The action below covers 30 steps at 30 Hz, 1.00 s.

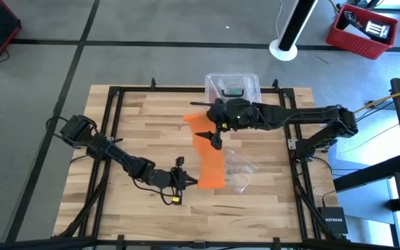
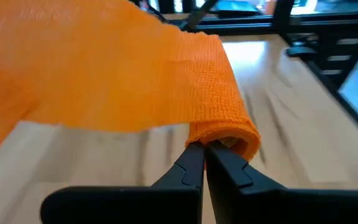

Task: Roll bandage
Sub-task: Roll the orange bandage

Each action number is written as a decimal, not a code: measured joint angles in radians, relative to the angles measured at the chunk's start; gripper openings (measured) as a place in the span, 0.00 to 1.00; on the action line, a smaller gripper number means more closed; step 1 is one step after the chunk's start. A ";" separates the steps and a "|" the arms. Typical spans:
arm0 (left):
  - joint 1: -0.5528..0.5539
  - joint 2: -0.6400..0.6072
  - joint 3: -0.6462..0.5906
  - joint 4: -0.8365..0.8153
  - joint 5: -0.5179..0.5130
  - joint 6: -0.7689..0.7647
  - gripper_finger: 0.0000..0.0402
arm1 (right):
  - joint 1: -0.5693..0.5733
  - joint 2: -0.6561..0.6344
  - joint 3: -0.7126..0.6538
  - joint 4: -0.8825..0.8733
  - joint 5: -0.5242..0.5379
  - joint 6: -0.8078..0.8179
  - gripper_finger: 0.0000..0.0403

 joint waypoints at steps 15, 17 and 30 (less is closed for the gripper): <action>0.042 0.002 -0.004 -0.012 0.051 -0.028 0.00 | -0.006 -0.072 -0.003 -0.451 -0.026 0.108 0.84; 0.051 -0.005 -0.004 0.001 0.086 -0.001 0.00 | -0.006 -0.098 0.003 -0.500 -0.026 0.085 0.84; 0.173 -0.386 -0.002 -0.102 0.142 0.175 0.00 | 0.274 -0.477 -0.298 -0.266 0.163 0.009 0.84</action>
